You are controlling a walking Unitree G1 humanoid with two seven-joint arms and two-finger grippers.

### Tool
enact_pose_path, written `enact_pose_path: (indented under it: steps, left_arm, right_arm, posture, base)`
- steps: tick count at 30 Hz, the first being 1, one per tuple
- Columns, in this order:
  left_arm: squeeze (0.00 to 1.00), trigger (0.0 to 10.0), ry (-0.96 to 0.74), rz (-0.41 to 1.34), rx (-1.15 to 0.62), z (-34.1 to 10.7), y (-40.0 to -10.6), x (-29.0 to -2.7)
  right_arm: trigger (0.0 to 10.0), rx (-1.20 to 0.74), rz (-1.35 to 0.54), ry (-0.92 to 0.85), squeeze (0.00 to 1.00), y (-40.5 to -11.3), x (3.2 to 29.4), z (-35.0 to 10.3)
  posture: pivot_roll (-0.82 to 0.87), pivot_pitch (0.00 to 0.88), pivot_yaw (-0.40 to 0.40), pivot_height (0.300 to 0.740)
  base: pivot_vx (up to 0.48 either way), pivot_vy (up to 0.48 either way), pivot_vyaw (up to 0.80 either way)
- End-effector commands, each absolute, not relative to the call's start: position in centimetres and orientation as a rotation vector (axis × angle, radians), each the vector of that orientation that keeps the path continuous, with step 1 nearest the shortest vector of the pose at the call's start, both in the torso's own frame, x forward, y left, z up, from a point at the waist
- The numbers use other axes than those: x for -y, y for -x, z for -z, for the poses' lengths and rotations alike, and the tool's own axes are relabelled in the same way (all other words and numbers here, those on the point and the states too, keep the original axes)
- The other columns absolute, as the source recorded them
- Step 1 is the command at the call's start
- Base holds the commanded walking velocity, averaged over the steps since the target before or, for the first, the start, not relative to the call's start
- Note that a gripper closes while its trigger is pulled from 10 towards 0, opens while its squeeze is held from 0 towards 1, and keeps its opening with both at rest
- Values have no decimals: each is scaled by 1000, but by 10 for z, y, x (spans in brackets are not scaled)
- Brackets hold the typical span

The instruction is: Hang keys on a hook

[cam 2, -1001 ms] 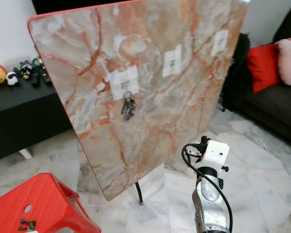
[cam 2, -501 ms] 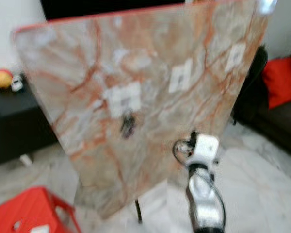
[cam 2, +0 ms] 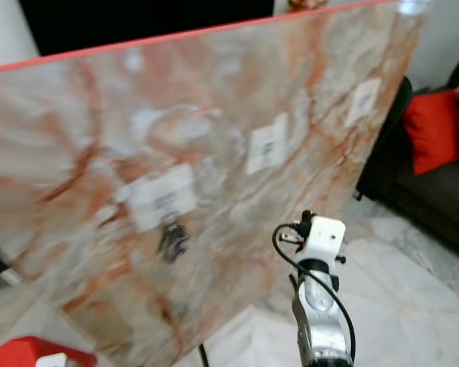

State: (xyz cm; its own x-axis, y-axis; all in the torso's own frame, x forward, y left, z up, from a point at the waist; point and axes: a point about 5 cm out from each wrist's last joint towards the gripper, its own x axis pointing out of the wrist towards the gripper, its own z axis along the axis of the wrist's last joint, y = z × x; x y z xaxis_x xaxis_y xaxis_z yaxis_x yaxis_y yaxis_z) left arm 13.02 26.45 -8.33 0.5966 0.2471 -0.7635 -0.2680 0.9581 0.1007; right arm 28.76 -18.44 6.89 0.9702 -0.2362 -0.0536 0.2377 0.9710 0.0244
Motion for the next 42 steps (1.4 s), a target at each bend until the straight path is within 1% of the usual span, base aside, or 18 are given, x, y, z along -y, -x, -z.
enact_pose_path:
  steps: [1,4,7,8,9,13,14,16,17,23,24,28,32,37,42]
  left_arm:
    - [0,10000,20,-335,-909,82,-114,-283]
    - [0,10000,19,-347,-915,81,-104,-292]
    - [0,10000,21,-344,-919,83,-100,-289]
    - [0,10000,22,-339,-921,85,-98,-285]
    - [0,10000,23,-335,-919,85,-102,-282]
    - [0,10000,23,-332,-914,83,-108,-284]
    - [0,10000,23,-332,-914,83,-108,-284]
    - [0,10000,19,-327,-914,83,-110,-282]
    - [0,10000,19,-327,-914,83,-110,-282]
    - [0,10000,16,-299,-907,87,-122,-260]
    - [0,10000,16,-299,-907,87,-122,-260]
    - [0,10000,21,-277,-909,92,-125,-239]
    - [0,10000,23,-268,-905,94,-131,-226]
    - [0,10000,21,-265,-891,94,-131,-219]
    - [0,10000,17,-266,-884,96,-127,-215]
  right_arm:
    - [10000,-5,222,-15,0,-291,179,-78]
    - [10000,27,218,6,0,-291,176,-83]
    - [10000,45,215,27,0,-290,174,-86]
    - [10000,57,206,57,0,-290,172,-89]
    - [10000,85,186,132,0,-290,167,-93]
    - [10000,129,158,225,0,-291,162,-100]
    - [10000,129,158,225,0,-291,162,-100]
    - [10000,186,180,330,0,-290,160,-109]
    - [10000,186,180,330,0,-290,160,-109]
    - [10000,218,214,511,0,-288,157,-115]
    - [10000,218,214,511,0,-288,157,-115]
    - [10000,233,193,641,0,-292,153,-117]
    - [10000,248,169,690,0,-299,149,-119]
    - [10000,265,163,698,0,-305,147,-124]
    - [10000,281,137,699,0,-305,142,-125]
  posture:
    - [29,0,-19,740]
    - [29,0,-19,740]
    - [29,0,-19,740]
    - [29,0,-18,740]
    - [29,0,-18,740]
    - [27,0,-17,740]
    - [27,0,-17,740]
    - [28,0,-18,740]
    - [28,0,-18,740]
    - [25,0,-17,740]
    - [25,0,-17,740]
    - [27,0,-18,740]
    - [27,0,-18,740]
    - [31,0,-17,740]
    - [32,0,-17,740]
  base:
    - [0,0,0]
    - [0,0,0]
    - [0,0,0]
    - [0,0,0]
    - [0,0,0]
    - [0,0,0]
    - [0,0,0]
    - [0,0,0]
    - [0,0,0]
    - [0,0,0]
    - [0,0,0]
    - [0,0,0]
    - [0,0,0]
    - [0,0,0]
    - [0,0,0]
